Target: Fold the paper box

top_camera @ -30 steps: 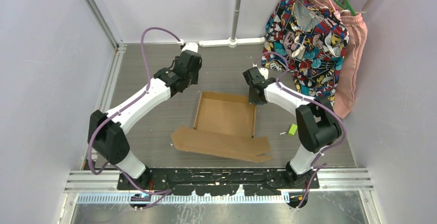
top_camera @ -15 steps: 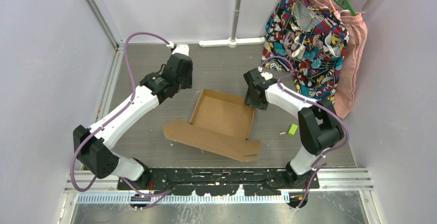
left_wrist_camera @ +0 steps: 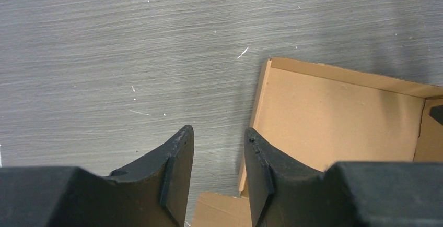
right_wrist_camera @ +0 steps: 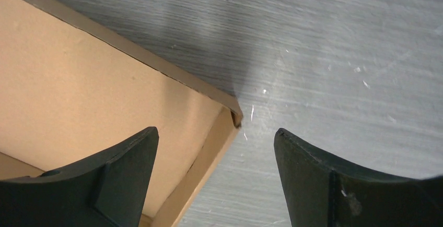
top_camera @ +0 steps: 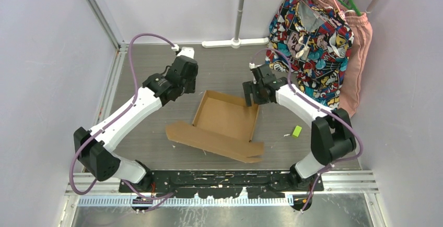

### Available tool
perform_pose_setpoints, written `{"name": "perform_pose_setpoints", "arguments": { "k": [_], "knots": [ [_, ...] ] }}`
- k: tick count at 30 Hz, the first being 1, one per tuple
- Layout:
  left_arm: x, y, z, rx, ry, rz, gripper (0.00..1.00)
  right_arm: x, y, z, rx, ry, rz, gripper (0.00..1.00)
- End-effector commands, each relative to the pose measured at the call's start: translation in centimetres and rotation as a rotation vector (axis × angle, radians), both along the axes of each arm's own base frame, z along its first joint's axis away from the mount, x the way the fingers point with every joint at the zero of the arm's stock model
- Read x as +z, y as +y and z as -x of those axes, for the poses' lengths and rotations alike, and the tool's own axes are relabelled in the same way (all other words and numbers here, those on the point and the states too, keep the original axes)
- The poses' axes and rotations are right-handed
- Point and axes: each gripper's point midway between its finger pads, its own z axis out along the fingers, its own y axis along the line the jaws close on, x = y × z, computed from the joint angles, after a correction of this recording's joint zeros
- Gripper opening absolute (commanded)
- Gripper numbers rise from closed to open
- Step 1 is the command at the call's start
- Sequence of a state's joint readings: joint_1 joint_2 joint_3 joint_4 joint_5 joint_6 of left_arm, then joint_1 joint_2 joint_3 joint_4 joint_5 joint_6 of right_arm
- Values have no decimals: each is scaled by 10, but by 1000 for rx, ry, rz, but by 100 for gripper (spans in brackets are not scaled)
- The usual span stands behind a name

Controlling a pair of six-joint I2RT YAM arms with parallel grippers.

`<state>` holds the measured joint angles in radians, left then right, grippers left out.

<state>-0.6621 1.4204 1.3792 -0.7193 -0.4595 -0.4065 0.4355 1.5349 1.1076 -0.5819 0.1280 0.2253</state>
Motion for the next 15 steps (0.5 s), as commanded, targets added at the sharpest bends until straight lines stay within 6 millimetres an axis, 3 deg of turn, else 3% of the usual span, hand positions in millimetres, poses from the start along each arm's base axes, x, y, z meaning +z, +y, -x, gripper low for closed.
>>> {"name": "perform_pose_setpoints", "arguments": {
  "k": [1, 9, 12, 15],
  "knots": [
    [19, 0, -4, 0, -29, -16, 41, 5, 20, -27, 265, -71, 20, 87],
    [16, -5, -5, -9, -10, -40, 41, -15, 45, -61, 385, -75, 16, 85],
    [16, -6, -6, -9, -8, -49, 40, -23, 45, -70, 384, -47, 48, 77],
    [17, -7, -8, -9, -12, -50, 41, -24, 46, -72, 361, -41, 39, 62]
  ]
}}
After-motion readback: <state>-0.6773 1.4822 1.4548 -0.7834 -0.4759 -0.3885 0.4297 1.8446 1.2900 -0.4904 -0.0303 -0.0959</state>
